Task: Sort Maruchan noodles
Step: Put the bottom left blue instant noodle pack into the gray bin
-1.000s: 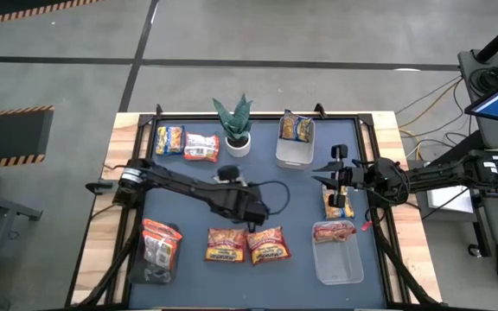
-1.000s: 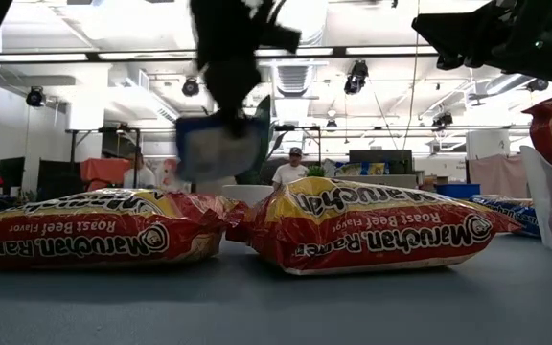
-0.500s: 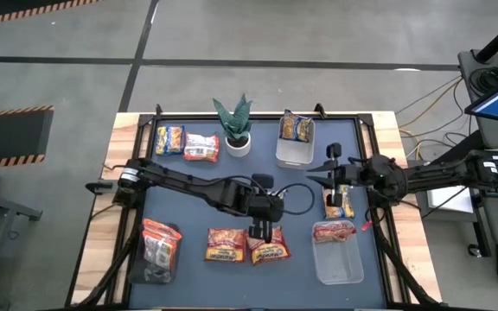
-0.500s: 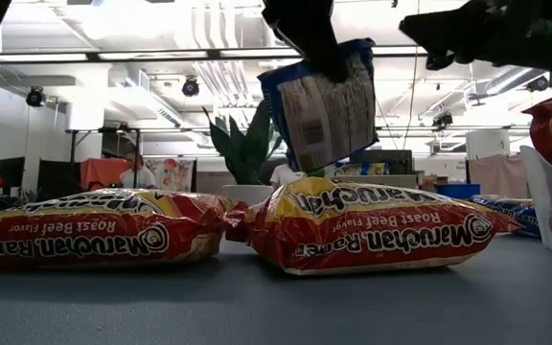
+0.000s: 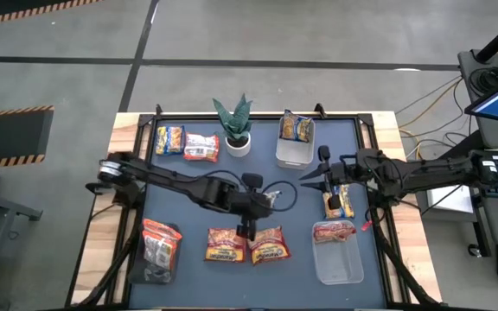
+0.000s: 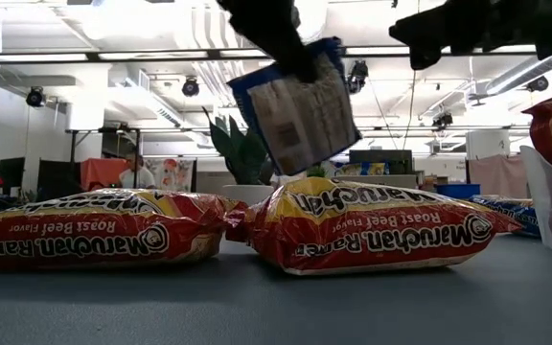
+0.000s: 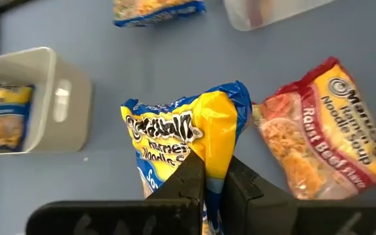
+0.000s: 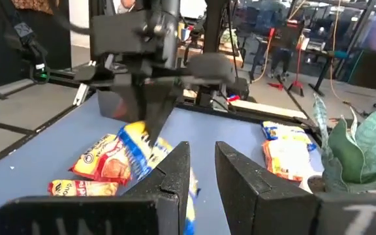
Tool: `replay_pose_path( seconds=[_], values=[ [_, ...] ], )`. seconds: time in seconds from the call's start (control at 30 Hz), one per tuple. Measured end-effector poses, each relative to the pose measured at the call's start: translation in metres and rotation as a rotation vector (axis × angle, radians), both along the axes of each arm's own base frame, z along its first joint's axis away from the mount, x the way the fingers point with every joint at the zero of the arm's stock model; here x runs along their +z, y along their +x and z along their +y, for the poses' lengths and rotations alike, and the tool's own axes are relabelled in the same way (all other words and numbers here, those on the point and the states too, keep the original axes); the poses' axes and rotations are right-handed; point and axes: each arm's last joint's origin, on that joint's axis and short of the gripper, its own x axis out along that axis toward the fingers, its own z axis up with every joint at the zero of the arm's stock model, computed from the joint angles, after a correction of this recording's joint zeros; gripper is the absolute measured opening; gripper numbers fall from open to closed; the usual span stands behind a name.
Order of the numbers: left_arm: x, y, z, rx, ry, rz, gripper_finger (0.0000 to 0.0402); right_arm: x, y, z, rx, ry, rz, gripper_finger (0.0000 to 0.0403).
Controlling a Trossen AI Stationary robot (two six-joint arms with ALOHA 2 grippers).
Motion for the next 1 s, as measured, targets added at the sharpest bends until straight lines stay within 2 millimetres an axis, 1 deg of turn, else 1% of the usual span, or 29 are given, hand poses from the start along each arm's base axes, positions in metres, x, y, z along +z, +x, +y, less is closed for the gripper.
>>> replay_pose_path(
  seconds=[0.13, 0.3, 0.43, 0.6, 0.7, 0.8, 0.9, 1.0],
  values=[
    [0.0, -0.019, 0.008, 0.003, 0.048, -0.093, 0.0005, -0.003, 0.003, -0.001, -0.032, 0.034, 0.018, 0.0064],
    [0.008, -0.042, 0.023, 0.001, 0.074, -0.29, 0.0005, -0.006, 0.011, -0.003, -0.076, 0.063, 0.023, 0.0078],
    [0.012, -0.061, 0.034, -0.023, 0.053, -0.427, 0.0005, -0.004, 0.019, -0.003, -0.079, 0.111, 0.041, 0.0112],
    [0.017, -0.078, 0.034, -0.118, -0.042, -0.647, 0.0005, -0.006, 0.028, -0.003, -0.078, 0.152, 0.072, 0.0172],
    [0.017, -0.085, 0.032, -0.179, -0.091, -0.771, 0.0005, -0.011, 0.034, -0.003, -0.063, 0.176, 0.089, 0.0207],
    [0.016, -0.089, 0.03, -0.221, -0.13, -0.869, 0.0005, -0.015, 0.039, -0.002, -0.008, 0.212, 0.097, 0.0237],
    [0.011, -0.09, 0.029, -0.252, -0.151, -0.926, 0.0005, -0.015, 0.045, 0.0, 0.045, 0.234, 0.067, 0.0262],
    [0.006, -0.088, 0.028, -0.253, -0.158, -0.949, 0.0005, -0.014, 0.05, 0.002, 0.106, 0.233, 0.024, 0.0278]
  ],
)
